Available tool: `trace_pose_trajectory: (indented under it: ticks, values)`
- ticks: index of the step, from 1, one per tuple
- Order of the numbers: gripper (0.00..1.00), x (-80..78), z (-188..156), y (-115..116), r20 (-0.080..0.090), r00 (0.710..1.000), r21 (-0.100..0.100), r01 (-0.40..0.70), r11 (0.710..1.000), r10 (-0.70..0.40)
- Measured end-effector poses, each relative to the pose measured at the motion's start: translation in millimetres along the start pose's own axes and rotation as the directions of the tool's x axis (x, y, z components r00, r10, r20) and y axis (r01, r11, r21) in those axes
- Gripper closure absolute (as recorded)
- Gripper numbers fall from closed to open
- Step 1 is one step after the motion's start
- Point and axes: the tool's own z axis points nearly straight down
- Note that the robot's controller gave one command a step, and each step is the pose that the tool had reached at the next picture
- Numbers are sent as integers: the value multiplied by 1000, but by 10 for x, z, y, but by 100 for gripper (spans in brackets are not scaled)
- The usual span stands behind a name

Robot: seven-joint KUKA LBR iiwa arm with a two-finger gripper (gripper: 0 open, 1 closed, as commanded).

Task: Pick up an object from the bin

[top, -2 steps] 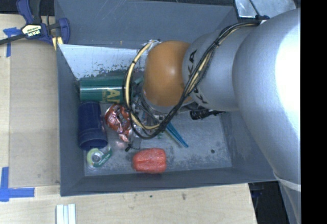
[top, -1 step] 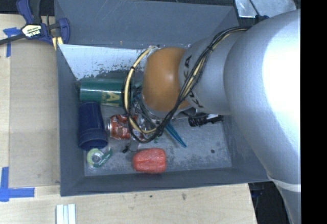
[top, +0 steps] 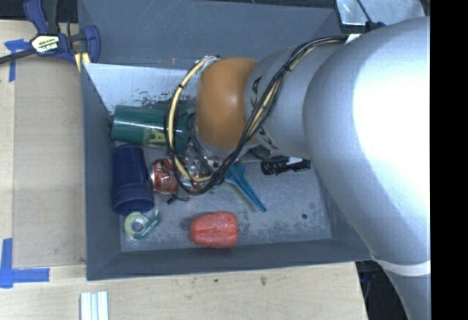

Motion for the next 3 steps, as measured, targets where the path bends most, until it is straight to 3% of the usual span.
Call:
trace_pose_trajectory:
  ticks: [3]
  values:
    - [100, 5, -115, 1, 0, 1000, -1, 0, 1000, 0]
